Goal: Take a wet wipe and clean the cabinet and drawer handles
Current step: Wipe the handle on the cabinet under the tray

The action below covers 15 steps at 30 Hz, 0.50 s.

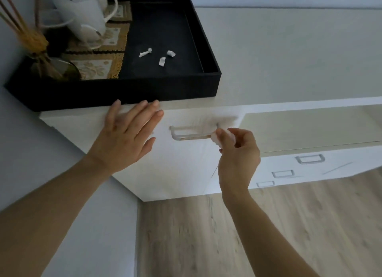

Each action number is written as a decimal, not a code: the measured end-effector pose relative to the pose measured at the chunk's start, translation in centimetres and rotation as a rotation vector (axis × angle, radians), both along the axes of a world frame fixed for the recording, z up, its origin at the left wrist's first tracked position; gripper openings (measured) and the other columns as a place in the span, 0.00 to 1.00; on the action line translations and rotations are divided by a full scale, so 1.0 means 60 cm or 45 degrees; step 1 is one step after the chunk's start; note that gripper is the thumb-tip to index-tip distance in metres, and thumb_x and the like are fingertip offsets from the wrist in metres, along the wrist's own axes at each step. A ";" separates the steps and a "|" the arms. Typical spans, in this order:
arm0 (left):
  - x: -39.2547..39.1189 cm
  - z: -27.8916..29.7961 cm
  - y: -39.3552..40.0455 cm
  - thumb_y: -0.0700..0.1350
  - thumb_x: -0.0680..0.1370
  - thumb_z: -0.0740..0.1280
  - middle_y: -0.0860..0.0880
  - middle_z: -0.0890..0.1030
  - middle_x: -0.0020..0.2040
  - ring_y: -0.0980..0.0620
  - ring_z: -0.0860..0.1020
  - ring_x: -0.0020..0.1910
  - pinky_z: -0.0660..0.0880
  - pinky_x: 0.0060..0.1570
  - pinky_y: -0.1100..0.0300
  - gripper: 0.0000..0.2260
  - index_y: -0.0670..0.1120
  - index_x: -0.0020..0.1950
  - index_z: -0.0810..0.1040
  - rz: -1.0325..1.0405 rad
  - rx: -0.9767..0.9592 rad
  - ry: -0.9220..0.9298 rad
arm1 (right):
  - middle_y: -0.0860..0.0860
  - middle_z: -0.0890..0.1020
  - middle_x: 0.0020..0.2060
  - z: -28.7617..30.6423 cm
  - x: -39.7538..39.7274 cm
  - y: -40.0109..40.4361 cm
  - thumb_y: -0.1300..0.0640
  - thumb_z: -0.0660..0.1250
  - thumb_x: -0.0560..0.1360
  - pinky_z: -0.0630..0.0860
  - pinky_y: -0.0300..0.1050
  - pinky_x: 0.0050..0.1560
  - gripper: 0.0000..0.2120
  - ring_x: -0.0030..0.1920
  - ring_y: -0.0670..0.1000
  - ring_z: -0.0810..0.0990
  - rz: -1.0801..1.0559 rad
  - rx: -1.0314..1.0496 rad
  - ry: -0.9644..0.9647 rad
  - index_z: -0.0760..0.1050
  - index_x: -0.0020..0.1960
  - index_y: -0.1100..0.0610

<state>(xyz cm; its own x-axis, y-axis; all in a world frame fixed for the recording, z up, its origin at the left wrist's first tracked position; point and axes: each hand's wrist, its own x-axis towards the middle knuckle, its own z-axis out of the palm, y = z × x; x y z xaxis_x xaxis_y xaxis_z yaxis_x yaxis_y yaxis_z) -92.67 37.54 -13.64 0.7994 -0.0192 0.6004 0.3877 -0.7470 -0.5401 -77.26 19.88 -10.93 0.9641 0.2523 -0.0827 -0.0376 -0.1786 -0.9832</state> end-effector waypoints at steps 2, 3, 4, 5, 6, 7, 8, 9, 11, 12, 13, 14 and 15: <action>0.007 -0.006 0.008 0.50 0.78 0.61 0.41 0.63 0.71 0.43 0.64 0.68 0.52 0.70 0.43 0.30 0.39 0.76 0.57 -0.038 0.046 -0.060 | 0.42 0.82 0.32 -0.005 -0.008 0.012 0.53 0.71 0.73 0.75 0.29 0.35 0.02 0.35 0.42 0.80 -0.136 0.135 0.053 0.79 0.42 0.50; 0.010 -0.010 0.012 0.51 0.78 0.62 0.40 0.63 0.71 0.43 0.64 0.67 0.52 0.69 0.43 0.30 0.39 0.75 0.58 -0.048 0.075 -0.076 | 0.43 0.83 0.32 -0.006 -0.012 0.020 0.54 0.70 0.73 0.76 0.30 0.37 0.02 0.35 0.43 0.81 -0.185 0.217 0.089 0.80 0.42 0.51; 0.013 -0.013 0.016 0.52 0.78 0.62 0.40 0.64 0.70 0.43 0.65 0.67 0.53 0.68 0.43 0.30 0.38 0.74 0.58 -0.052 0.109 -0.088 | 0.46 0.83 0.34 -0.008 -0.015 0.027 0.55 0.70 0.74 0.77 0.30 0.39 0.03 0.35 0.43 0.81 -0.215 0.278 0.097 0.81 0.43 0.52; 0.017 -0.016 0.020 0.52 0.77 0.62 0.40 0.64 0.69 0.42 0.65 0.66 0.54 0.67 0.43 0.30 0.38 0.74 0.59 -0.054 0.146 -0.104 | 0.47 0.84 0.37 -0.011 -0.018 0.034 0.56 0.69 0.75 0.77 0.30 0.41 0.04 0.37 0.42 0.82 -0.220 0.313 0.073 0.82 0.45 0.53; 0.020 -0.019 0.023 0.52 0.77 0.63 0.40 0.64 0.69 0.42 0.66 0.65 0.55 0.65 0.43 0.30 0.38 0.73 0.60 -0.054 0.176 -0.124 | 0.47 0.84 0.40 -0.014 -0.023 0.040 0.56 0.67 0.76 0.76 0.27 0.43 0.05 0.40 0.40 0.81 -0.207 0.321 0.022 0.82 0.47 0.52; 0.024 -0.022 0.025 0.52 0.77 0.63 0.40 0.64 0.68 0.42 0.66 0.64 0.57 0.64 0.42 0.29 0.38 0.72 0.60 -0.055 0.196 -0.144 | 0.45 0.83 0.44 -0.018 -0.029 0.043 0.55 0.65 0.77 0.73 0.24 0.45 0.06 0.44 0.37 0.80 -0.174 0.299 -0.056 0.81 0.51 0.52; 0.027 -0.024 0.027 0.52 0.77 0.63 0.40 0.63 0.69 0.42 0.66 0.64 0.58 0.62 0.41 0.29 0.38 0.72 0.60 -0.056 0.211 -0.160 | 0.43 0.81 0.48 -0.024 -0.036 0.044 0.54 0.63 0.78 0.71 0.21 0.46 0.10 0.46 0.36 0.79 -0.126 0.251 -0.152 0.79 0.57 0.52; 0.030 -0.025 0.029 0.52 0.77 0.63 0.40 0.61 0.69 0.42 0.66 0.64 0.59 0.60 0.41 0.29 0.38 0.71 0.60 -0.060 0.229 -0.174 | 0.43 0.79 0.50 -0.031 -0.040 0.043 0.53 0.61 0.79 0.69 0.20 0.46 0.13 0.48 0.35 0.77 -0.081 0.195 -0.241 0.76 0.62 0.52; 0.033 -0.025 0.030 0.52 0.76 0.63 0.39 0.59 0.70 0.42 0.64 0.65 0.60 0.58 0.40 0.29 0.37 0.71 0.61 -0.059 0.264 -0.198 | 0.44 0.77 0.52 -0.044 -0.043 0.036 0.53 0.58 0.80 0.69 0.21 0.47 0.16 0.48 0.37 0.76 -0.025 0.153 -0.318 0.71 0.67 0.51; 0.033 -0.026 0.031 0.52 0.76 0.63 0.39 0.59 0.70 0.42 0.63 0.66 0.60 0.58 0.40 0.29 0.37 0.71 0.61 -0.056 0.279 -0.203 | 0.44 0.79 0.51 -0.048 -0.040 0.032 0.53 0.59 0.80 0.71 0.22 0.47 0.16 0.47 0.37 0.77 -0.023 0.167 -0.310 0.70 0.67 0.50; 0.033 -0.026 0.032 0.52 0.76 0.63 0.39 0.59 0.70 0.42 0.61 0.67 0.60 0.58 0.40 0.29 0.37 0.71 0.61 -0.051 0.292 -0.204 | 0.43 0.80 0.48 -0.050 -0.036 0.029 0.53 0.60 0.80 0.72 0.23 0.45 0.14 0.45 0.36 0.78 -0.039 0.195 -0.285 0.71 0.65 0.48; 0.033 -0.025 0.034 0.52 0.76 0.63 0.38 0.60 0.69 0.42 0.60 0.67 0.60 0.58 0.40 0.29 0.37 0.71 0.61 -0.047 0.306 -0.203 | 0.41 0.80 0.43 -0.050 -0.032 0.027 0.54 0.62 0.79 0.72 0.23 0.42 0.11 0.43 0.35 0.78 -0.062 0.239 -0.246 0.72 0.61 0.47; 0.032 -0.025 0.035 0.52 0.76 0.63 0.37 0.61 0.69 0.41 0.60 0.67 0.60 0.58 0.40 0.30 0.36 0.72 0.60 -0.037 0.322 -0.203 | 0.41 0.81 0.40 -0.049 -0.030 0.025 0.54 0.63 0.79 0.71 0.23 0.39 0.06 0.41 0.35 0.78 -0.089 0.289 -0.207 0.73 0.55 0.46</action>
